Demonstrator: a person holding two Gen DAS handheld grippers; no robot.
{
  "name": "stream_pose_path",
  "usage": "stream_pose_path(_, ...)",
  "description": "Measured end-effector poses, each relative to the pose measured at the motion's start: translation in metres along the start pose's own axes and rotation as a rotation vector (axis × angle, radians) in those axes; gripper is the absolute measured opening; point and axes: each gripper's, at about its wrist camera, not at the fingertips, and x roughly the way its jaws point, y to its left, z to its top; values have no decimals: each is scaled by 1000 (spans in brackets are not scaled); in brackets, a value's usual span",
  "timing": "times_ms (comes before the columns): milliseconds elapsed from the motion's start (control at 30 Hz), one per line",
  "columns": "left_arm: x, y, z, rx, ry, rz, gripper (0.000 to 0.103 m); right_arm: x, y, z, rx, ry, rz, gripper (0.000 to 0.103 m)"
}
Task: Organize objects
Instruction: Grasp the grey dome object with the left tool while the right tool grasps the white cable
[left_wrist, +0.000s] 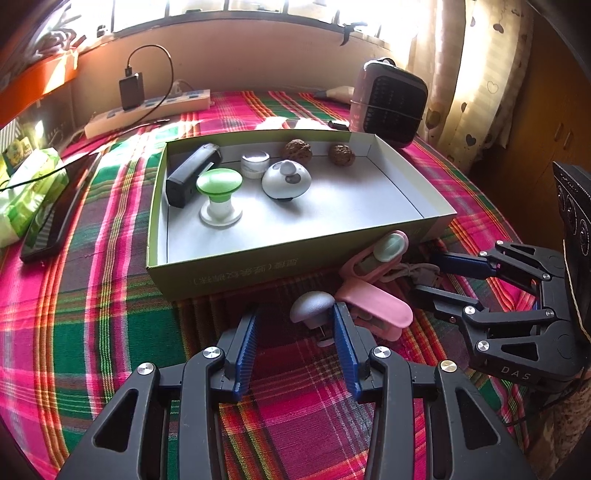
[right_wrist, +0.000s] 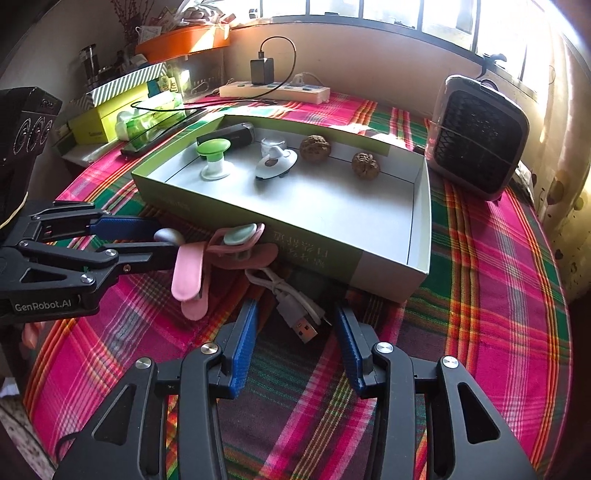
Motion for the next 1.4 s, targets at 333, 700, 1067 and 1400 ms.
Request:
stream_pose_path(333, -3, 6, -1, -16, -5, 8, 38, -7, 7, -5, -1, -4, 7, 26)
stream_pose_path(700, -1, 7, 0, -20, -2, 8, 38, 6, 12, 8, -24, 4, 25, 28)
stream_pose_path(1067, 0, 4, 1, -13, -11, 23, 38, 2, 14, 3, -24, -11, 17, 23)
stream_pose_path(1400, 1, -1, 0, -21, -10, 7, 21, -5, 12, -3, -1, -17, 21, 20)
